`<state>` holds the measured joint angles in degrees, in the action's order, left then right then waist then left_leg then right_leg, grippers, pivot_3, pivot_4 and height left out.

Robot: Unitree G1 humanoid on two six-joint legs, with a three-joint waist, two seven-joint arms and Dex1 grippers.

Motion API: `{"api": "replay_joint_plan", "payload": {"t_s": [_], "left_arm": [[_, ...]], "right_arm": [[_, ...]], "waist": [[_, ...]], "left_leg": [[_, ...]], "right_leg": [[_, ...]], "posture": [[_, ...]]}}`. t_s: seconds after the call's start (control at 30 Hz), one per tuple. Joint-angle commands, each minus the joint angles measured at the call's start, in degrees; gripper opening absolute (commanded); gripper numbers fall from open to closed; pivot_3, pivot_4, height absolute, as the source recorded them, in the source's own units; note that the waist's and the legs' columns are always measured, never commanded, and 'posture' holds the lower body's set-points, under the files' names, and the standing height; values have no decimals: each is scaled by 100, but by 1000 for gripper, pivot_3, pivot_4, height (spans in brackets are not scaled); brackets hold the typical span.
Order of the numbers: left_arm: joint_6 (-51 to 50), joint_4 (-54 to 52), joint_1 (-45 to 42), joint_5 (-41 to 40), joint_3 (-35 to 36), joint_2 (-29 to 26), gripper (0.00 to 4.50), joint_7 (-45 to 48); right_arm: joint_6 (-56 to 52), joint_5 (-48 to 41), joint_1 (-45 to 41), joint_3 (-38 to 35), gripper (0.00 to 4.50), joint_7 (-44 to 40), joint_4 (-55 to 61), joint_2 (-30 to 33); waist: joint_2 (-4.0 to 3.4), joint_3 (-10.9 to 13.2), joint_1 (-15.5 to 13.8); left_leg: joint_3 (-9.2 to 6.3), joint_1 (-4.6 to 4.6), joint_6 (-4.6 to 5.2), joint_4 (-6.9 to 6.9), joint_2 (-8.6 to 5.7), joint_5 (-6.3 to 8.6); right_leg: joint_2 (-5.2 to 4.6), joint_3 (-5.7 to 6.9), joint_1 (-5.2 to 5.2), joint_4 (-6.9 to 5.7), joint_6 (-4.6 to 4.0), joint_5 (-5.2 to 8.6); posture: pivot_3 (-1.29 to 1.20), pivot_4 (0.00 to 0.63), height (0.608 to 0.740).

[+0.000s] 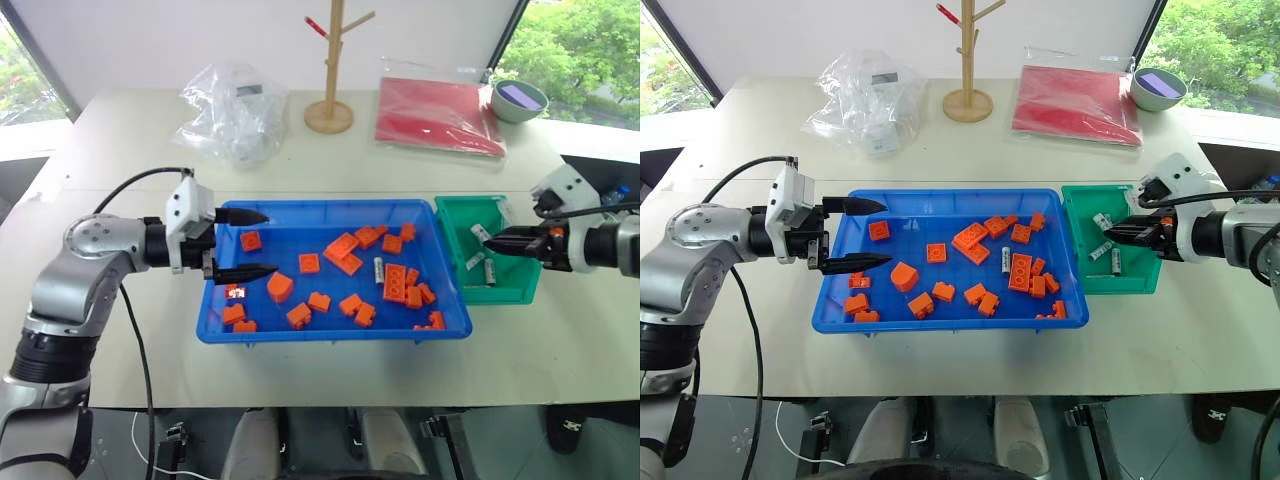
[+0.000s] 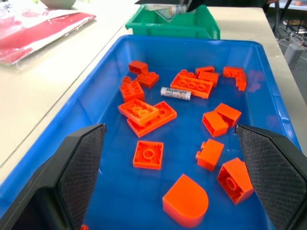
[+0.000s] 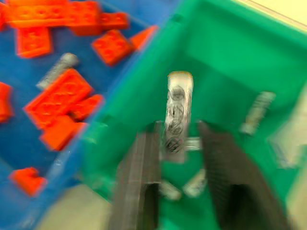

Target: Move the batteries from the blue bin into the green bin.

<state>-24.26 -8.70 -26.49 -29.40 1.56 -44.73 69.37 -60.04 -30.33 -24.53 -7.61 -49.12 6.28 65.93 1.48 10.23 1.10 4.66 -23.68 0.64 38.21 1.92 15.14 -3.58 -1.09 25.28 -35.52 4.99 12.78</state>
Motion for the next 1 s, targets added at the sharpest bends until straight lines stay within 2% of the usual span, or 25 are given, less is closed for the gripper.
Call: {"api": "replay_joint_plan", "payload": {"t_s": [0.03,0.1,0.13,0.37,0.57,0.7,1.0], "left_arm": [[66,-117,-67,-40,124,2,4500,-71],[65,-145,-45,-54,131,-9,4500,-79],[66,-150,-42,-56,129,-13,4500,-86],[56,-154,-79,-44,97,-17,4500,-92],[55,-134,-172,-20,21,29,4500,-93],[29,-116,-233,-18,-4,22,4500,-79],[-42,-367,57,-64,117,-76,4500,-158]], "right_arm": [[407,288,-120,-15,3153,30,-250,10],[442,248,-339,-29,4204,-36,-318,-31],[422,198,-508,-33,4481,-69,-340,-57],[-46,-259,-1335,482,4481,-358,546,-486],[1255,665,-1443,1921,4481,-1101,520,-700],[2410,1661,-1575,2973,4481,-1763,-37,-850],[2705,2233,-2150,3342,4481,-2139,-1076,-1804]], "waist": [[-1,0,-15],[-2,1,-15],[-2,1,-11],[-3,2,-16],[-3,2,-46],[-2,1,-39],[-2,2,-18]], "left_leg": [[-1,-1,0,-1,1,0],[0,-3,0,-4,0,0],[1,-4,0,-4,1,0],[-6,-2,0,-3,5,0],[-3,-13,0,1,-1,0],[-1,-17,0,4,-5,0],[3,-1,-4,5,-1,-3]], "right_leg": [[1,0,1,0,0,0],[1,0,3,1,0,0],[1,-1,4,1,0,0],[6,2,4,-3,0,0],[-5,1,4,2,0,0],[-5,2,4,5,1,-1],[6,6,12,-46,15,-8]], "posture": [[0,150,736],[0,150,736],[0,150,736],[0,150,736],[0,150,736],[0,150,736],[0,150,736]]}}
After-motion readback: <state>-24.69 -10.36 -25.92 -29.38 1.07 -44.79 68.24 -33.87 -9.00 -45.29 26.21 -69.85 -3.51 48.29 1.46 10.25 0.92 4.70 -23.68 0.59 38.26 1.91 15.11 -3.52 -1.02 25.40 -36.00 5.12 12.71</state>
